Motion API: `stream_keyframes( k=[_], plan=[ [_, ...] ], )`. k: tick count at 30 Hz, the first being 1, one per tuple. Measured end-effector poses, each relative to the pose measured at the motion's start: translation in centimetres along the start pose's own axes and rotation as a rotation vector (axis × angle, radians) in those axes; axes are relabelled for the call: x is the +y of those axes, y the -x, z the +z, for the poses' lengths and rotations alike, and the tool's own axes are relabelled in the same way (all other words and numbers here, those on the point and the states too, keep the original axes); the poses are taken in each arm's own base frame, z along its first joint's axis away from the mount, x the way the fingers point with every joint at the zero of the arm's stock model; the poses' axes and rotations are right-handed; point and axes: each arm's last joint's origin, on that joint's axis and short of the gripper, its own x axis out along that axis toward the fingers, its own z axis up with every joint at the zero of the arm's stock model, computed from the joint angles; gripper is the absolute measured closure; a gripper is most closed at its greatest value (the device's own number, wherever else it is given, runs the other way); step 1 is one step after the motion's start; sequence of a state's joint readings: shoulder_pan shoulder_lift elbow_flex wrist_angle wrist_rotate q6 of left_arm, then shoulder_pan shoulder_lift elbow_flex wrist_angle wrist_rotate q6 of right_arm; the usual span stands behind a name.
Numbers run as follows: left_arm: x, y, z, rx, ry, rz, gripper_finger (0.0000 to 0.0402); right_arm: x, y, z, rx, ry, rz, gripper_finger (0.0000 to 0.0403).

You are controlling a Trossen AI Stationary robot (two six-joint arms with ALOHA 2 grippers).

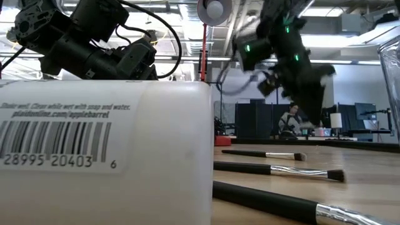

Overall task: Pick & Place Paint Supplies
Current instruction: Put the black silver paint brush into the purple cup

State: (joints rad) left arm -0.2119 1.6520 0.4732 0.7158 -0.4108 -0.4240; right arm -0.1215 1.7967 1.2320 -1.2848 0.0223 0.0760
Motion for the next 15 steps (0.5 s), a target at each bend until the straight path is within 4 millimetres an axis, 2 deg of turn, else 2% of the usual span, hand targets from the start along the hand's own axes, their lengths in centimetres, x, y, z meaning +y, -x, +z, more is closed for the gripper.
stream_keyframes(
  k=[7, 9, 12, 15],
  plan=[
    [0.0, 0.0, 0.0, 0.0, 0.002, 0.0, 0.0193, -0.4, 5.1, -1.6, 0.102, -0.108, -0.012, 0.0403],
    [0.0, 0.0, 0.0, 0.0, 0.001, 0.0, 0.0193, -0.4, 6.2, -1.2, 0.039, -0.15, 0.057, 0.0403],
    [0.0, 0.0, 0.0, 0.0, 0.001, 0.0, 0.0193, -0.7, 8.1, -1.7, -0.005, -0.221, 0.2, 0.0403],
    [0.0, 0.0, 0.0, 0.0, 0.001, 0.0, 0.0193, -0.7, 8.7, -1.8, -0.02, -0.265, 0.238, 0.0403]
  ],
)
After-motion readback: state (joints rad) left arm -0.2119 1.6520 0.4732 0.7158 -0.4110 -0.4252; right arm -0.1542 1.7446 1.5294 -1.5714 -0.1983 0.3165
